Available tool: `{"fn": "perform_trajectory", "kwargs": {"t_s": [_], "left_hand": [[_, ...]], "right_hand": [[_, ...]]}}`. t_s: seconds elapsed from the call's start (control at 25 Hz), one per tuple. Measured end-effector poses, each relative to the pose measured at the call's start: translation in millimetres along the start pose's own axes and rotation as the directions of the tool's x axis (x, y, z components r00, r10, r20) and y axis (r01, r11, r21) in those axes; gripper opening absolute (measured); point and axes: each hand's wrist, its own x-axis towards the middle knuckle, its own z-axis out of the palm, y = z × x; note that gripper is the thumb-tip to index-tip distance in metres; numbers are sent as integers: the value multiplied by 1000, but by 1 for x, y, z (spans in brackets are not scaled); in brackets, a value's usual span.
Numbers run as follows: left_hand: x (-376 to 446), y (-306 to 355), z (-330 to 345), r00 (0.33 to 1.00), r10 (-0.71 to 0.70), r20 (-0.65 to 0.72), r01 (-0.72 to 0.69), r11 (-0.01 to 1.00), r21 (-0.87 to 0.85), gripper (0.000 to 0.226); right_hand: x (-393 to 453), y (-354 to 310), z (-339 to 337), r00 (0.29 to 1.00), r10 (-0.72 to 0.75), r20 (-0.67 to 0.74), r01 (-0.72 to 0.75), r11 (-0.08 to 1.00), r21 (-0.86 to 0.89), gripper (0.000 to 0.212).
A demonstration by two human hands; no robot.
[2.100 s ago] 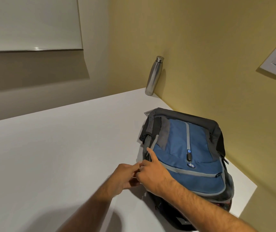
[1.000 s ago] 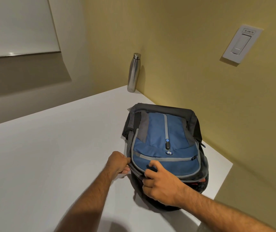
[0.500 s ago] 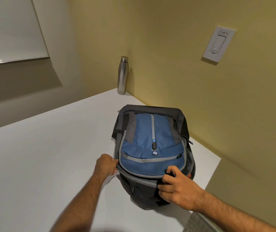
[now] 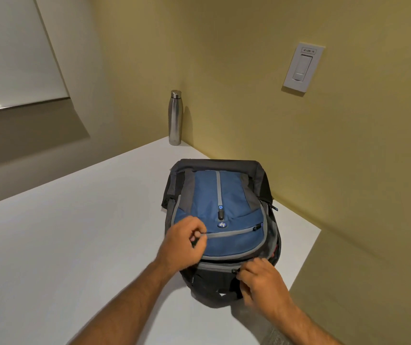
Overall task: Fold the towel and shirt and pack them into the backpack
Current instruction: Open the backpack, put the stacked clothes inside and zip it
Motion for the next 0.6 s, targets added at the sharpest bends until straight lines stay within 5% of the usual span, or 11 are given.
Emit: {"fn": "perform_trajectory", "kwargs": {"t_s": [0.08,0.16,0.32,0.6], "left_hand": [[-10,16,19,943,243,225,-265,962,71,9],[-19,24,36,853,316,415,-421,886,192,15],[-25,32,52,816,74,574,-389,803,451,31],[-21,47,58,825,-38,564,-348,752,559,15]], "right_hand": [[0,-13,2,973,232,3,-230,965,124,28],[1,-20,1,895,445,29,-437,862,259,26],[-4,-29,-5,751,655,82,-604,632,486,19],[-6,-33,-8,741,670,50,-588,610,531,23]]}}
